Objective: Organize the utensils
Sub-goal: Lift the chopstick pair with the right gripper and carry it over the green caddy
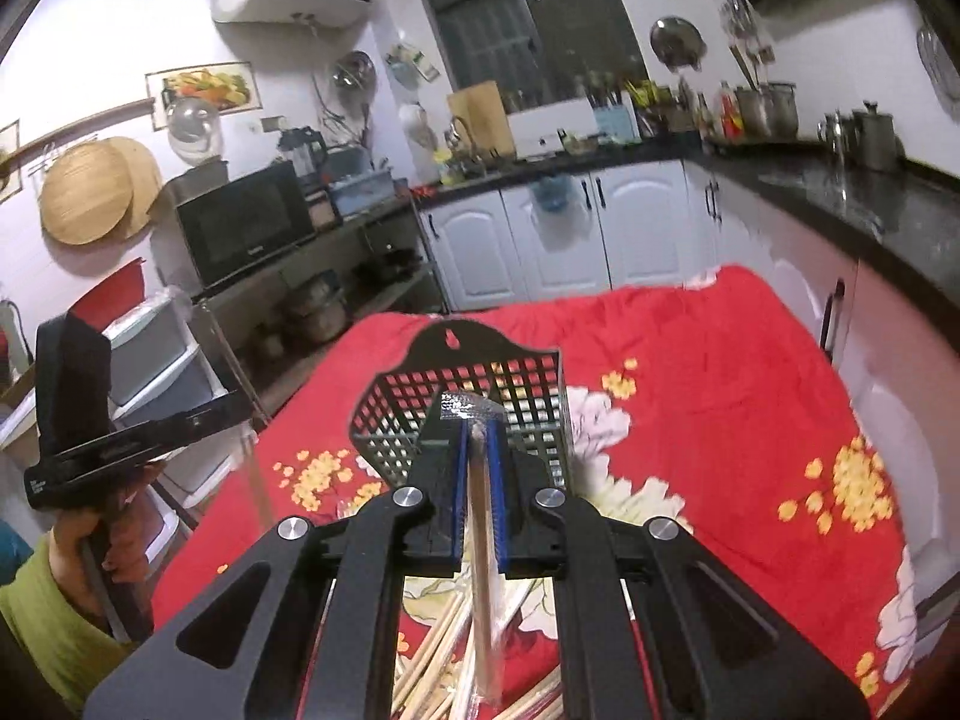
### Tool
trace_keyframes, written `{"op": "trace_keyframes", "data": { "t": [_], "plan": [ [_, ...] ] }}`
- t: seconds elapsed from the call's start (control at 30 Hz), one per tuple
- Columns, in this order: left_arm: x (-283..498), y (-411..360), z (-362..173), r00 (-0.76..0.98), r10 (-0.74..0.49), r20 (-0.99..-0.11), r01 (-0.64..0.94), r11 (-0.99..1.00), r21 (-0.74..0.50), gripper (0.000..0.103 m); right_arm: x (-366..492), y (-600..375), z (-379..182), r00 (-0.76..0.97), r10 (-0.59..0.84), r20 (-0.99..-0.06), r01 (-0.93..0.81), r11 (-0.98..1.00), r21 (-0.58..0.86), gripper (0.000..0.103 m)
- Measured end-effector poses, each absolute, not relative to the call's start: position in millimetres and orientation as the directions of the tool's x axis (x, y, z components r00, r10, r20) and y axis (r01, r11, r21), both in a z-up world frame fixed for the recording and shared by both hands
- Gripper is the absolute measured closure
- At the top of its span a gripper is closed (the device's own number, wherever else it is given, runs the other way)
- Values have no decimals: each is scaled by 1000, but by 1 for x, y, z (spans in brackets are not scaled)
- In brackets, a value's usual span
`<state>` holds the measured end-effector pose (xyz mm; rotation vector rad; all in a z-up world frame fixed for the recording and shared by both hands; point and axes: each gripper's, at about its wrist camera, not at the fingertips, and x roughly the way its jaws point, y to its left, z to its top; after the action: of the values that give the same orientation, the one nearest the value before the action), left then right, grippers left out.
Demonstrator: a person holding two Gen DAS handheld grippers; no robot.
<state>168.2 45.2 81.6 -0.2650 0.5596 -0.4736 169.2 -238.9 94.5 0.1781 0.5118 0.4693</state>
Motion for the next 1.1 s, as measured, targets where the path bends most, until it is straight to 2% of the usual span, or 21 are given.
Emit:
{"op": "trace_keyframes", "data": {
  "t": [0.63,1.1],
  "plan": [
    [182,-7,150,754,-557,-347,483,829,-282,103,166,-241,160,837,468,-283,-424,882,206,96],
    [241,-22,199,794,-510,-332,453,859,-237,103,204,-242,213,882,434,-186,-396,894,210,96]
  ]
}}
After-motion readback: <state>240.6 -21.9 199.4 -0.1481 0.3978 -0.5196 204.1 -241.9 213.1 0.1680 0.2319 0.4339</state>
